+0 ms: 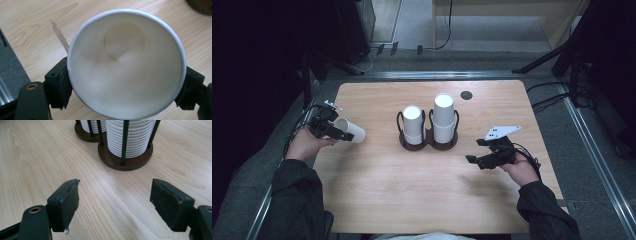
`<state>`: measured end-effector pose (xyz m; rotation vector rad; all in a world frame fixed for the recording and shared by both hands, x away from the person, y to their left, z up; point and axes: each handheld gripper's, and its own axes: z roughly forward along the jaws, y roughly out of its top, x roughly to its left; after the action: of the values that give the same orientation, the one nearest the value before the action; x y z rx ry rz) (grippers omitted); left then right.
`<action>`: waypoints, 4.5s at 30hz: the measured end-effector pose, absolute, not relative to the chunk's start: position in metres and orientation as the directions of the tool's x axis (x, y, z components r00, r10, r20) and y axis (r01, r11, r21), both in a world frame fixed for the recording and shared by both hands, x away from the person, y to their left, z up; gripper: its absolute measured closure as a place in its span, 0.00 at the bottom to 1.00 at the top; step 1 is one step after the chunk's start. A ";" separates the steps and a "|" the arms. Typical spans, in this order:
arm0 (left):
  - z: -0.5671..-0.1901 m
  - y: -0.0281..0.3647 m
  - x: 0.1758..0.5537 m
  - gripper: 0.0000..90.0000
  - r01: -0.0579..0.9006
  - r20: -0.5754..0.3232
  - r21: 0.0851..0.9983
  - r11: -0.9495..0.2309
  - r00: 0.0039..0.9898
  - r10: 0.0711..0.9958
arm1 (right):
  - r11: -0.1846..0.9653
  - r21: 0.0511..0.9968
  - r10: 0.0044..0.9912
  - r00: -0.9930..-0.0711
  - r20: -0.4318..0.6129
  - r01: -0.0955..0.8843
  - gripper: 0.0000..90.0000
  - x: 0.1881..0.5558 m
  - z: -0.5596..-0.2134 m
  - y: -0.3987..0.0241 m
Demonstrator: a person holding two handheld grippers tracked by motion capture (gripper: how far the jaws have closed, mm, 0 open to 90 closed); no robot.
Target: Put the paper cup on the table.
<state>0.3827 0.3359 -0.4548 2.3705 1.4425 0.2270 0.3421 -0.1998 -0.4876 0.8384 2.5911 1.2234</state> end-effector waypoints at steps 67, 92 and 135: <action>-0.457 0.325 0.388 0.14 0.825 -0.055 0.437 -0.358 0.421 0.905 | 0.530 0.741 0.533 -0.842 0.088 0.412 0.26 0.343 -0.488 -0.197; -0.421 0.333 0.375 0.14 0.794 -0.100 0.517 -0.319 0.426 0.899 | 0.533 0.737 0.527 -0.844 0.095 0.416 0.26 0.344 -0.488 -0.197; -0.411 0.249 0.345 0.15 0.650 -0.197 0.636 -0.417 0.659 0.726 | 0.503 0.752 0.534 -0.837 0.117 0.426 0.26 0.346 -0.485 -0.198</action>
<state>0.3454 0.2493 -0.4115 2.1738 1.0595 0.1407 0.3461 -0.1983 -0.4853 0.8381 2.6083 1.2497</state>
